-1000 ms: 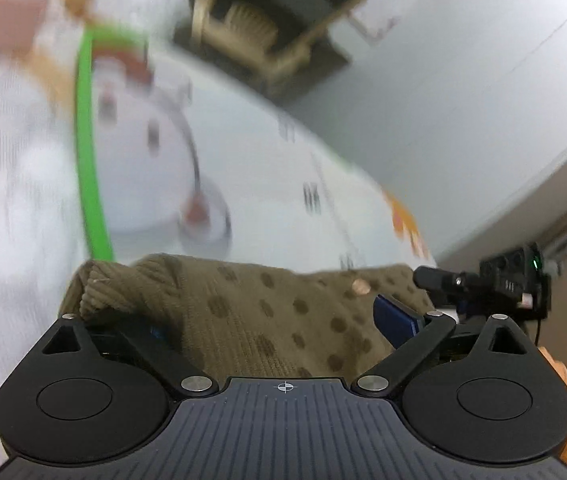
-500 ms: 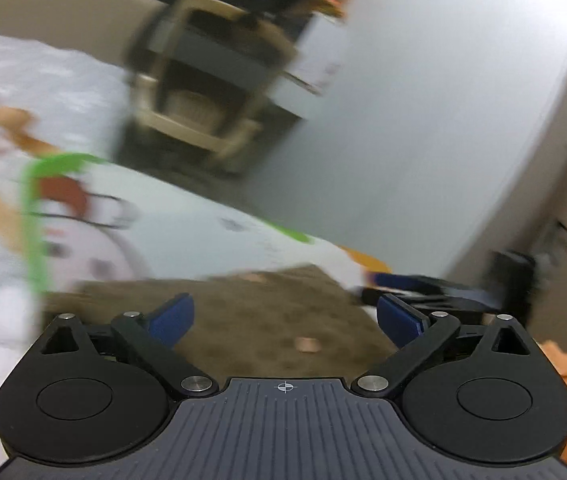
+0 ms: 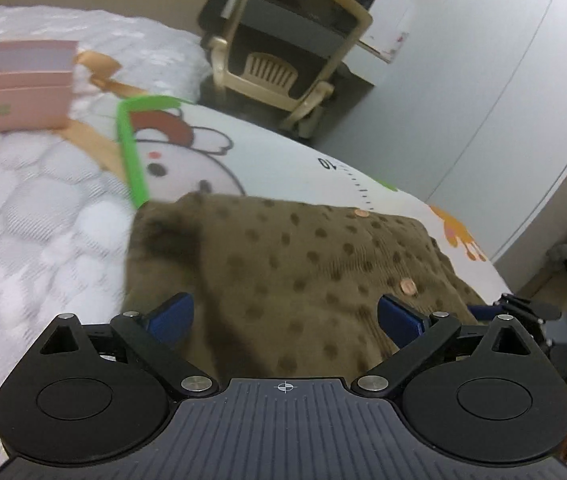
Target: Fold clothes
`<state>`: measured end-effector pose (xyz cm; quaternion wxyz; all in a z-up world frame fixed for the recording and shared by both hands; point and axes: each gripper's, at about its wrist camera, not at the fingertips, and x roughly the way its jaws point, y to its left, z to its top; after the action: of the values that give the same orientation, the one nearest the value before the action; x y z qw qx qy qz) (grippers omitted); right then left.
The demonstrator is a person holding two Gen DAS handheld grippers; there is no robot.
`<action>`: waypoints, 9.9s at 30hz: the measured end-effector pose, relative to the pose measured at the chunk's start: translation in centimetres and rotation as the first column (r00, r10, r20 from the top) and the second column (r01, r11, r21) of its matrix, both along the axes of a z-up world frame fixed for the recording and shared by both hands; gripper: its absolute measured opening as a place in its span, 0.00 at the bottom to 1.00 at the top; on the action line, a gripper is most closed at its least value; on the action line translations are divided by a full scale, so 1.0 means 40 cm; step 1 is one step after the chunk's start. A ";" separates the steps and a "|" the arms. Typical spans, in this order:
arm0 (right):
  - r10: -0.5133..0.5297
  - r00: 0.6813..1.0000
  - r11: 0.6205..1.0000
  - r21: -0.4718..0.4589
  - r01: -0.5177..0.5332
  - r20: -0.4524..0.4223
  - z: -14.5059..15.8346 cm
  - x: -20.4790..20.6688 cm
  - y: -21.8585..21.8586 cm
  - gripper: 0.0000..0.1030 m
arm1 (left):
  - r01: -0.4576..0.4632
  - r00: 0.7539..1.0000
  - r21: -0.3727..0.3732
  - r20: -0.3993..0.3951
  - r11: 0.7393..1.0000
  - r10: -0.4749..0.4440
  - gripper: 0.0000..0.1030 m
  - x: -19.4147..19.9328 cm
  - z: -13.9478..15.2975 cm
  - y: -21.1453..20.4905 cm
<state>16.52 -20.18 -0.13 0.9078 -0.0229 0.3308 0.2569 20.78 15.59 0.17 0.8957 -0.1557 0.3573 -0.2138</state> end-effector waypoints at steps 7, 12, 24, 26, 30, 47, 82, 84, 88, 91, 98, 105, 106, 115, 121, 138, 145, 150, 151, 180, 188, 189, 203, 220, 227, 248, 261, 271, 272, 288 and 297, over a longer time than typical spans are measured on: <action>-0.191 0.980 0.973 0.118 0.197 -0.059 -0.016 0.000 -0.137 0.72 | -0.043 0.999 -0.031 -0.016 0.999 0.043 0.94 -0.087 -0.035 -0.008; -0.192 0.981 0.975 0.106 0.195 -0.040 -0.043 0.005 -0.126 0.57 | -0.068 0.998 0.032 -0.002 0.997 0.068 0.58 -0.099 -0.049 -0.063; -0.123 0.990 0.989 0.086 0.117 0.069 0.050 -0.059 -0.099 0.17 | -0.126 0.992 0.157 0.027 0.979 0.124 0.20 -0.132 -0.021 -0.054; -0.147 0.989 0.988 0.056 0.146 0.005 0.002 -0.060 -0.107 0.17 | -0.135 0.991 0.173 0.032 0.976 0.132 0.21 -0.139 -0.016 -0.048; -0.179 0.984 0.983 0.045 0.179 -0.015 -0.020 -0.073 -0.138 0.25 | -0.140 0.989 0.180 0.069 0.974 0.129 0.24 -0.157 0.015 -0.042; -0.088 0.996 0.996 0.011 0.088 0.025 -0.029 0.130 -0.016 0.56 | -0.027 0.989 0.108 0.145 0.994 0.011 0.83 -0.040 -0.023 -0.247; -0.079 0.995 0.996 -0.042 0.082 0.061 -0.047 0.112 0.016 0.81 | 0.006 0.982 0.177 0.182 0.984 -0.039 0.98 -0.039 -0.071 -0.292; -0.077 0.996 0.996 -0.033 0.079 0.056 -0.046 0.114 0.012 0.82 | 0.007 0.982 0.183 0.182 0.983 -0.041 0.99 -0.039 -0.072 -0.295; -0.065 0.996 0.996 -0.049 0.068 0.057 -0.046 0.112 0.020 0.88 | 0.014 0.982 0.182 0.181 0.983 -0.047 1.00 -0.037 -0.072 -0.296; -0.070 0.996 0.996 -0.055 0.072 0.052 -0.047 0.113 0.021 1.00 | 0.016 0.982 0.175 0.181 0.984 -0.048 1.00 -0.037 -0.073 -0.293; -0.058 0.998 0.998 -0.025 0.059 0.013 -0.052 0.115 0.002 1.00 | 0.021 0.978 0.199 0.200 0.980 -0.061 1.00 -0.054 -0.071 -0.299; -0.040 0.999 0.999 -0.029 0.040 -0.001 -0.055 0.114 -0.004 1.00 | 0.015 0.987 0.074 0.156 0.997 -0.026 1.00 -0.017 -0.005 -0.215; -0.040 0.999 0.999 -0.027 0.040 0.000 -0.055 0.114 -0.004 1.00 | -0.042 0.988 0.059 0.150 0.997 0.033 1.00 -0.003 0.002 -0.189; -0.047 0.999 0.998 -0.028 0.048 0.011 -0.057 0.107 0.000 1.00 | -0.217 0.970 -0.225 -0.156 0.950 0.184 1.00 0.146 -0.073 -0.023; -0.049 0.999 0.998 -0.029 0.049 0.013 -0.058 0.106 -0.003 1.00 | -0.258 0.966 -0.333 -0.068 0.907 0.250 1.00 0.188 -0.006 0.020; -0.064 0.998 0.995 -0.077 0.066 0.019 -0.056 0.092 0.009 1.00 | -0.060 0.998 0.367 0.003 0.928 0.064 1.00 -0.054 -0.038 -0.116; -0.075 0.997 0.975 -0.208 0.081 0.034 -0.028 -0.020 -0.012 1.00 | -0.065 0.998 0.307 0.041 0.950 0.056 1.00 -0.104 -0.017 -0.101; -0.130 0.982 0.979 -0.138 0.149 0.140 0.061 -0.038 -0.024 1.00 | -0.064 0.995 0.218 0.094 0.974 0.044 1.00 -0.119 0.022 -0.106; -0.141 0.976 0.980 -0.119 0.162 0.165 0.079 -0.033 -0.018 1.00 | -0.062 0.993 0.207 0.107 0.976 0.040 1.00 -0.119 0.029 -0.112; -0.338 0.940 0.940 -0.072 0.335 -0.049 -0.031 0.350 0.027 1.00 | 0.041 0.997 0.210 0.055 0.977 -0.053 1.00 0.059 -0.045 -0.236; -0.280 0.958 0.959 -0.032 0.282 0.061 0.033 0.246 0.045 1.00 | 0.032 0.998 0.179 0.054 0.983 -0.043 1.00 0.062 -0.049 -0.220; -0.258 0.964 0.965 -0.022 0.260 0.064 0.036 0.223 0.045 1.00 | 0.032 0.997 0.180 0.060 0.983 -0.043 1.00 0.061 -0.051 -0.220; -0.236 0.972 0.969 -0.067 0.236 0.010 -0.048 0.151 0.041 1.00 | -0.125 0.992 -0.056 0.027 0.991 0.127 1.00 -0.090 0.016 -0.016; -0.245 0.969 0.967 -0.070 0.246 0.018 -0.056 0.147 0.039 1.00 | -0.357 0.923 -0.237 -0.238 0.904 0.302 0.76 -0.166 -0.124 0.098; -0.144 0.981 0.980 -0.120 0.160 0.133 0.000 0.086 0.097 1.00 | -0.325 0.942 -0.206 -0.159 0.923 0.296 0.20 -0.102 -0.093 0.069; 0.092 0.982 0.992 -0.097 -0.077 0.163 0.063 0.104 0.395 0.41 | -0.240 0.970 -0.395 -0.067 0.887 0.233 0.72 -0.063 -0.010 0.101; 0.152 0.961 0.973 -0.206 -0.104 0.232 0.032 0.079 0.431 0.50 | -0.242 0.967 -0.487 -0.194 0.839 0.166 0.89 0.037 -0.092 0.075; 0.241 0.914 0.926 -0.361 -0.115 0.326 0.008 0.065 0.529 0.44 | -0.142 0.990 -0.552 -0.092 0.821 0.109 0.89 0.035 -0.027 0.062; 0.235 0.917 0.932 -0.343 -0.119 0.322 0.012 0.069 0.525 0.36 | -0.150 0.989 -0.563 -0.078 0.813 0.129 0.91 0.025 -0.020 0.078; 0.150 0.930 0.982 -0.163 -0.099 0.336 0.066 0.028 0.422 0.20 | -0.335 0.938 -0.553 -0.273 0.763 0.214 0.95 0.091 -0.075 0.058; -0.120 0.883 0.992 0.085 0.091 0.454 0.192 -0.096 0.148 0.20 | 0.081 0.996 -0.480 0.067 0.874 -0.055 0.97 0.129 0.197 -0.312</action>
<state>12.69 -14.28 7.56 0.9730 -0.0372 0.1002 0.2045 25.93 3.11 8.04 0.8295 -0.3556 0.2751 -0.3313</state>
